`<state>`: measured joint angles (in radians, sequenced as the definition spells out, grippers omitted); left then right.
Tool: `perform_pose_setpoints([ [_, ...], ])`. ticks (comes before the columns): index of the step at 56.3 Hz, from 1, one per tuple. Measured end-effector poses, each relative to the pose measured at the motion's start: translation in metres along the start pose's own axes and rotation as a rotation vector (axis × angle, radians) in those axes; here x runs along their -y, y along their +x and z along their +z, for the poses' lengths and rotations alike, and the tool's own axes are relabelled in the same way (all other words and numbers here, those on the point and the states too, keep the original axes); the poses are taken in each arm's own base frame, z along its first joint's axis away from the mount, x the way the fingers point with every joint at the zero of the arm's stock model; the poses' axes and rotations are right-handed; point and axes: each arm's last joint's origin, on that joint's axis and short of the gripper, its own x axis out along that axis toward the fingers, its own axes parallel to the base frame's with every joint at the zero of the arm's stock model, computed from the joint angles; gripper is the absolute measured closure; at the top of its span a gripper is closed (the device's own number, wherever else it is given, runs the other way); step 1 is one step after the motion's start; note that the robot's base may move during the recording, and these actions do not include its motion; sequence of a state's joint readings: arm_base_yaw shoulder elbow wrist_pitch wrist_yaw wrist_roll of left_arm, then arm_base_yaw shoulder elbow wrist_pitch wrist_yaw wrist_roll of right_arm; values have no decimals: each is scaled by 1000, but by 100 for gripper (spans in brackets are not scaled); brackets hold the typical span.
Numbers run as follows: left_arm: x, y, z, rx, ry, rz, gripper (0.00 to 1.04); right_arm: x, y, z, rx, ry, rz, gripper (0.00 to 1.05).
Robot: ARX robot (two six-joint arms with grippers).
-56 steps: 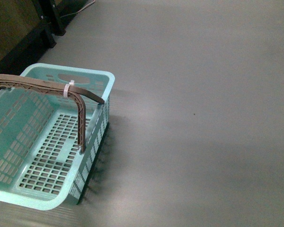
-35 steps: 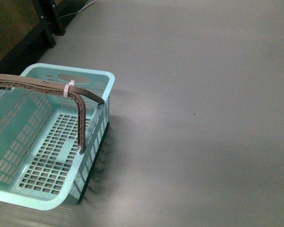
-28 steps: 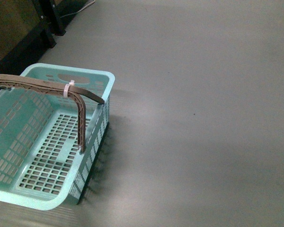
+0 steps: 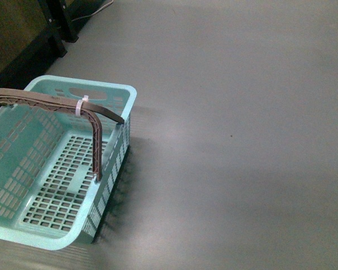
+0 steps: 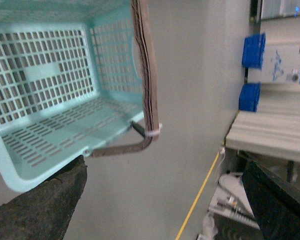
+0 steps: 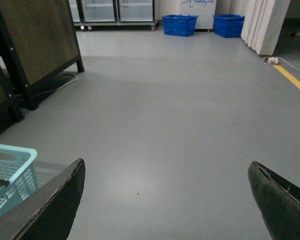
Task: Pick mango and avocado into basket
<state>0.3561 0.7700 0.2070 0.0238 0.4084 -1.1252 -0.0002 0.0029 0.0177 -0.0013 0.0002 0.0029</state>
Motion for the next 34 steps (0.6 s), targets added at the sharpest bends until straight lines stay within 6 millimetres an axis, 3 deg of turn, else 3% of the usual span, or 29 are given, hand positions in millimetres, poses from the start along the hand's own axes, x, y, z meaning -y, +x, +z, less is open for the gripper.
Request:
perform_pose_setpoints([
  [12, -5, 52, 30, 58, -20, 42, 9, 0, 0, 0, 0, 0, 0, 9],
  [19, -5, 107, 41, 54, 3, 58, 9, 0, 0, 0, 0, 0, 0, 9],
  [27, -9, 170, 35, -4, -11, 102, 9, 0, 0, 0, 0, 0, 0, 9],
  [34, -3, 200, 25, -36, -7, 79, 9, 0, 0, 0, 0, 0, 0, 9],
])
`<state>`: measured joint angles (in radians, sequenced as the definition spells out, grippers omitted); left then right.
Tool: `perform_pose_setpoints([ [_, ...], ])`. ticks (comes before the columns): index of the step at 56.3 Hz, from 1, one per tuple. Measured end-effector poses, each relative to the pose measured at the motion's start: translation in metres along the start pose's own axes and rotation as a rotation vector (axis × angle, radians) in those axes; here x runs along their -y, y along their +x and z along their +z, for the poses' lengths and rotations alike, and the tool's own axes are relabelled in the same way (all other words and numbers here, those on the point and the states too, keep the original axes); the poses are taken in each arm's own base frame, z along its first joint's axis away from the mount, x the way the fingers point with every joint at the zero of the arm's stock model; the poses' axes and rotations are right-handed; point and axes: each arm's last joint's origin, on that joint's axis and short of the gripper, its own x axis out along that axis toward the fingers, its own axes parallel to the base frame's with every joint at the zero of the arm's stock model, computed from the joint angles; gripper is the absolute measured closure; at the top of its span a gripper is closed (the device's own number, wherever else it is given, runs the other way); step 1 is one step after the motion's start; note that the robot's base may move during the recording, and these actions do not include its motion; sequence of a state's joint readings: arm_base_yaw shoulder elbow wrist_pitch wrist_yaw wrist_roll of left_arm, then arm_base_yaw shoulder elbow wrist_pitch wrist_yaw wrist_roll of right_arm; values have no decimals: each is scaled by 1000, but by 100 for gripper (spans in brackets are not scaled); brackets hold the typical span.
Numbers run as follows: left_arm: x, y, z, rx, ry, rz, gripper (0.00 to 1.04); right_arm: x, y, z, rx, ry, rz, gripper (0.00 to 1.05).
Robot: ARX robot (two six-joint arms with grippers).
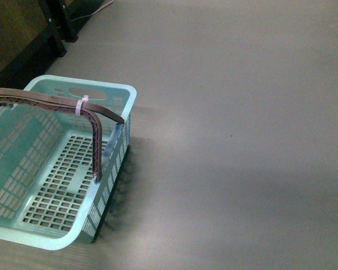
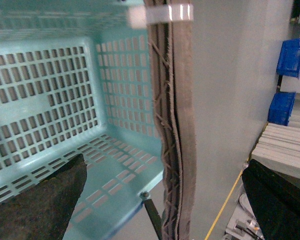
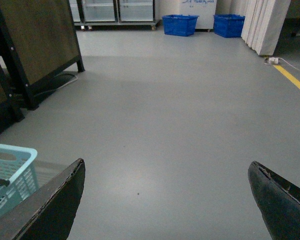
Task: Pick mango and avocado into basket
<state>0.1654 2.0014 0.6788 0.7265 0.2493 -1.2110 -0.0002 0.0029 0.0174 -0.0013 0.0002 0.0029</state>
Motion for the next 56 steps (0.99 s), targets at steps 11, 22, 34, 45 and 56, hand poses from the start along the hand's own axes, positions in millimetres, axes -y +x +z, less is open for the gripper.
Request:
perform_pose_setpoints([
  [11, 14, 40, -14, -40, 13, -39, 9, 0, 0, 0, 0, 0, 0, 9],
  [22, 18, 68, -26, -57, 19, -40, 9, 0, 0, 0, 0, 0, 0, 9],
  [34, 17, 88, -29, -37, 19, -20, 39, 0, 0, 0, 0, 0, 0, 9],
  [45, 16, 90, -29, -24, -18, -6, 70, 0, 0, 0, 0, 0, 0, 9],
  [56, 15, 78, -33, -30, -49, -21, 77, 0, 0, 0, 0, 0, 0, 9],
])
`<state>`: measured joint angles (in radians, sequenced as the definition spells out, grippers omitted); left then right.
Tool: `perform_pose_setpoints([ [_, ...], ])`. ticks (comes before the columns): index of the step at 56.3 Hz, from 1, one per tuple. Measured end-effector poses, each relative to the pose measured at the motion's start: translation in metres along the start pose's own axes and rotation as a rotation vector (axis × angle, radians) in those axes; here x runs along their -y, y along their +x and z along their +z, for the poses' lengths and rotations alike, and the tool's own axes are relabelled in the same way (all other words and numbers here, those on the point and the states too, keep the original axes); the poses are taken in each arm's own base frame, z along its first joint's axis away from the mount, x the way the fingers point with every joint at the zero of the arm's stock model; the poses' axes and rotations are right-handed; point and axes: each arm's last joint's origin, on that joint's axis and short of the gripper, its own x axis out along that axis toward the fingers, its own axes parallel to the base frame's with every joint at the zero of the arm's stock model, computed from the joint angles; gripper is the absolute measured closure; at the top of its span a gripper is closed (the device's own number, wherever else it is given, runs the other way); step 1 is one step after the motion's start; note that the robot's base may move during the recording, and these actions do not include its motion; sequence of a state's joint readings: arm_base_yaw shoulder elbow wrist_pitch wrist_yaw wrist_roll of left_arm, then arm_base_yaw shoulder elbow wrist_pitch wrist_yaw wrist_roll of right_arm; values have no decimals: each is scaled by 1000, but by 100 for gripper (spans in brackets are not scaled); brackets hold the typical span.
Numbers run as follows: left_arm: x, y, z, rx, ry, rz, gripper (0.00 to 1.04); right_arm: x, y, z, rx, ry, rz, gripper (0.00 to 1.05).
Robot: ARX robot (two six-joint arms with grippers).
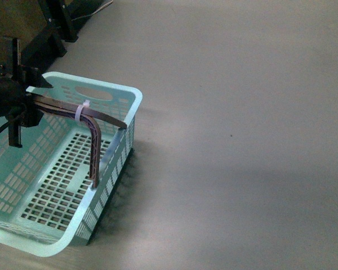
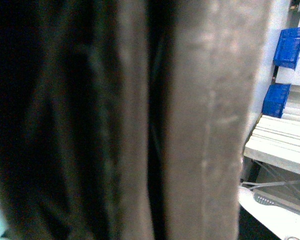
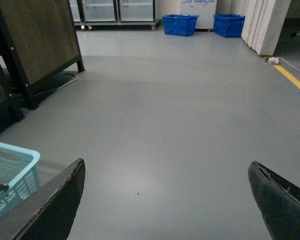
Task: Pick mango and avocado into basket
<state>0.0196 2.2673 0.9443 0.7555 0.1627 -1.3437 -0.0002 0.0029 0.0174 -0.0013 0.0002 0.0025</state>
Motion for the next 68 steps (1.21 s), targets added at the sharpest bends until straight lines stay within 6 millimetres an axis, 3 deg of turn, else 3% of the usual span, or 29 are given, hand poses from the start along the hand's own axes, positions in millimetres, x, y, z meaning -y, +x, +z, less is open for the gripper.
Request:
perform_pose_setpoints([
  [7, 4, -25, -3, 14, -2, 4, 77, 0, 0, 0, 0, 0, 0, 9],
  [18, 52, -104, -4, 53, -48, -108, 78, 0, 0, 0, 0, 0, 0, 9],
  [23, 73, -149, -7, 74, -68, -152, 78, 0, 0, 0, 0, 0, 0, 9],
  [32, 98, -207, -15, 93, -84, -223, 78, 0, 0, 0, 0, 0, 0, 9],
  [37, 115, -223, -11, 85, -96, -295, 78, 0, 0, 0, 0, 0, 1, 9],
  [52, 136, -272, -13, 104, -118, -366, 78, 0, 0, 0, 0, 0, 0, 9],
  [68, 139, -275, -13, 105, -119, -377, 78, 0, 0, 0, 0, 0, 0, 9],
])
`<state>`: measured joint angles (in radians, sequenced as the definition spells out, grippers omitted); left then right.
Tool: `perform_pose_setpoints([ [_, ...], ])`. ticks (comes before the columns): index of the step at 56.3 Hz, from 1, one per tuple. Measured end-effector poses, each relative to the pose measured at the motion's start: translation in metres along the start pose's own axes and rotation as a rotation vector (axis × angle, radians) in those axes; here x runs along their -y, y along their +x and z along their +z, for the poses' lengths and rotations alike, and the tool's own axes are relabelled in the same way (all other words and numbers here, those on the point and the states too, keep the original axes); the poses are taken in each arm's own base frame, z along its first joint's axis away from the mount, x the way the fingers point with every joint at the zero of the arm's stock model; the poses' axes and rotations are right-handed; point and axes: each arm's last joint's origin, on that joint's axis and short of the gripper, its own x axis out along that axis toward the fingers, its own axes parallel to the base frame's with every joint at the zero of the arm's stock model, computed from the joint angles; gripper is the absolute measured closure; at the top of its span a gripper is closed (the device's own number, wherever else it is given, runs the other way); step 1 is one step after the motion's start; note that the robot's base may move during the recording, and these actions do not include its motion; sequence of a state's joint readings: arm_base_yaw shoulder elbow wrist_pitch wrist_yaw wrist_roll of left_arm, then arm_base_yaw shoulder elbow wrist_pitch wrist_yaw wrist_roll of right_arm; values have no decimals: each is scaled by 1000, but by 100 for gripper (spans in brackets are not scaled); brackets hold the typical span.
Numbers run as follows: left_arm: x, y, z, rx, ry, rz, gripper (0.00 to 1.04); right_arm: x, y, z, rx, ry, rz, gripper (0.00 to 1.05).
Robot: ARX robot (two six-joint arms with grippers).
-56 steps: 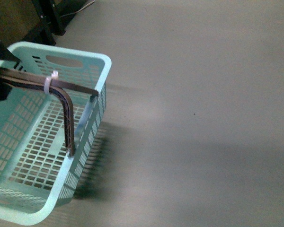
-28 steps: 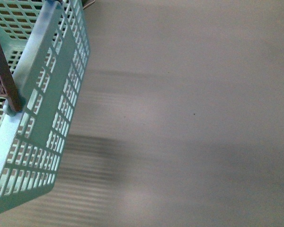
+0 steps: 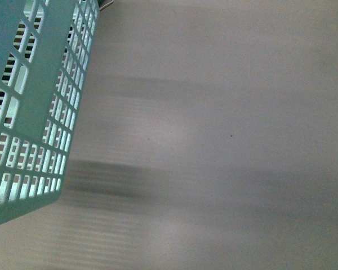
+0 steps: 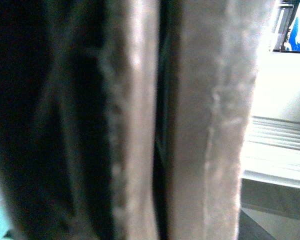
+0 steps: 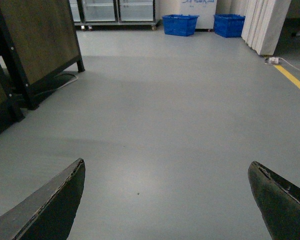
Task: Pick mango and avocado into basket
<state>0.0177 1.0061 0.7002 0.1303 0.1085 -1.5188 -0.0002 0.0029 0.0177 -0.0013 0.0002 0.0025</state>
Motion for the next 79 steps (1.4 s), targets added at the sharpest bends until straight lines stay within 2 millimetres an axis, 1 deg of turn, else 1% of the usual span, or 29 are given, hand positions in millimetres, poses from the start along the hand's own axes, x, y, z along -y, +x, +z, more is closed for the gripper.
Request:
perform_pose_setpoints([
  [79, -1, 0, 0, 0, -2, 4, 78, 0, 0, 0, 0, 0, 0, 9],
])
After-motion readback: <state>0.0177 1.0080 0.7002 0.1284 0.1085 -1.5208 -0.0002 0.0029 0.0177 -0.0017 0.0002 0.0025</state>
